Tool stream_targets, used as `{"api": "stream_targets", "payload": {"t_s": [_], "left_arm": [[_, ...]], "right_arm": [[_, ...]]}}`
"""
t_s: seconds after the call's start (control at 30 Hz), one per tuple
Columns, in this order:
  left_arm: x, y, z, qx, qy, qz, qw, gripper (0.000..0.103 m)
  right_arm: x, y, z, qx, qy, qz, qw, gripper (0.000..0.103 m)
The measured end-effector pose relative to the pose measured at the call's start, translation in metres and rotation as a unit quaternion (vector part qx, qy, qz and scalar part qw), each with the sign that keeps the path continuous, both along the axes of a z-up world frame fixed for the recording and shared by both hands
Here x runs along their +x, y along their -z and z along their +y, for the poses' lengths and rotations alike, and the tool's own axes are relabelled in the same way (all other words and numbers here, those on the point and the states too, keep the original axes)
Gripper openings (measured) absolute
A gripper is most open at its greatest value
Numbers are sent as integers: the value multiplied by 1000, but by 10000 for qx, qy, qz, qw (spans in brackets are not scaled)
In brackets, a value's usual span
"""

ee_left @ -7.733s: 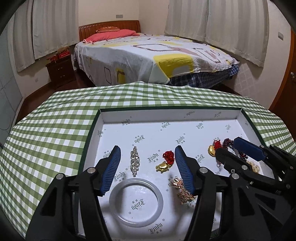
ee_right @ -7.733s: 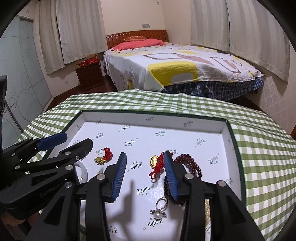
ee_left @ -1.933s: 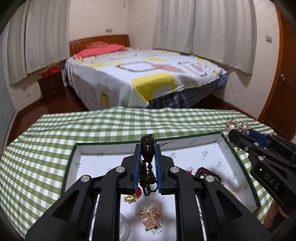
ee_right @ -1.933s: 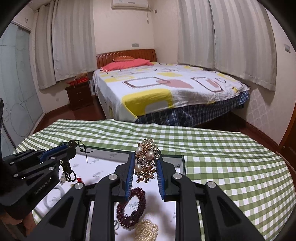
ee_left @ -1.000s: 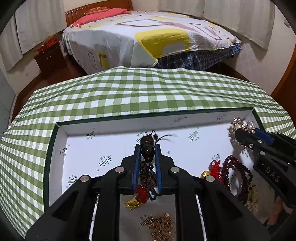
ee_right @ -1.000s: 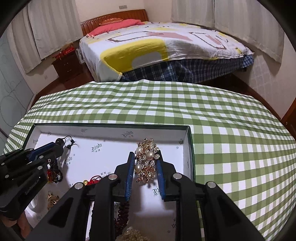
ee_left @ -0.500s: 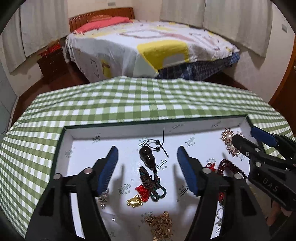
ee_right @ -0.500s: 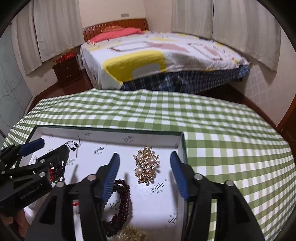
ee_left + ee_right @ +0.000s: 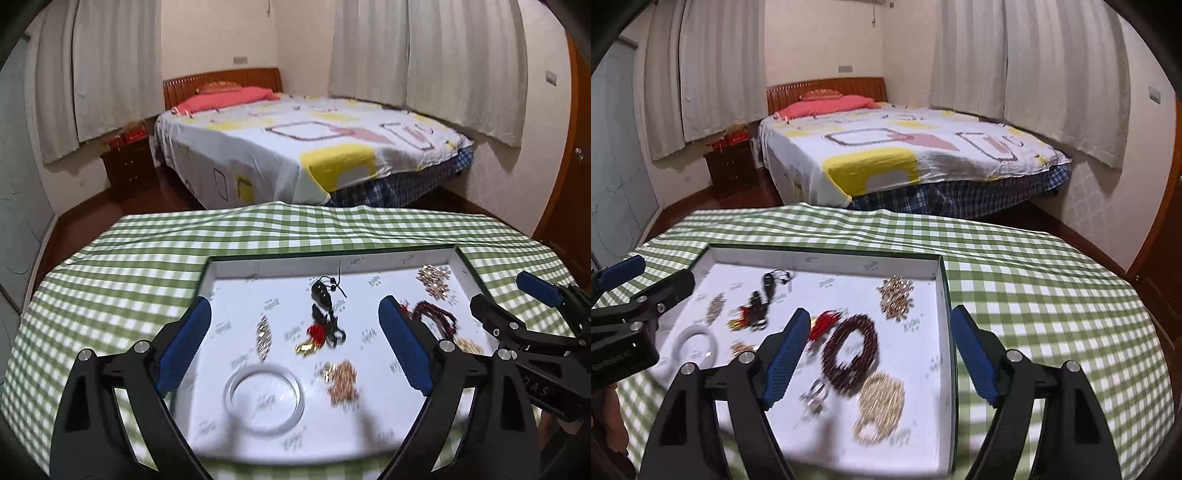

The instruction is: Organize jewelry

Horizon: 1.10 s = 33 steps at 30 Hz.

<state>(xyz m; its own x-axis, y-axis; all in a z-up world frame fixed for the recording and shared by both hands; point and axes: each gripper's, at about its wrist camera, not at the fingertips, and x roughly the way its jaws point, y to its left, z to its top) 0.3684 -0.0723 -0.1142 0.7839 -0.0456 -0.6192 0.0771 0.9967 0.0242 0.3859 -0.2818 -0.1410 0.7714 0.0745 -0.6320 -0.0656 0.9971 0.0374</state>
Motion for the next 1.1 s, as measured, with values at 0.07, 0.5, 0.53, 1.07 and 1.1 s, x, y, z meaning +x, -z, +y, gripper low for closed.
{"api": "stream_targets", "payload": {"t_s": [0.07,0.5,0.53,1.07,1.1], "left_arm": [[-17,-9,3,-9,-33,-100,9999,90],[-142,-66,27,-237,-195,-645,9974,93],[-153,-71,28,-240,-175,-677,9973,93],[-261,-119,49,-304,-392,-1225,9912,98],[-264,-120,50,-290,-408,-1245,9910,98]], "right_arm": [[-19,-8,3,78,-17,-108,9999,76],[-135,-65,12,115,-55,-843,9964,78],[-144,-70,13,87,-64,-912,9958,78],[-243,-118,17,79,-155,-1522,9882,79],[-246,-120,16,70,-151,-1545,9879,79]]}}
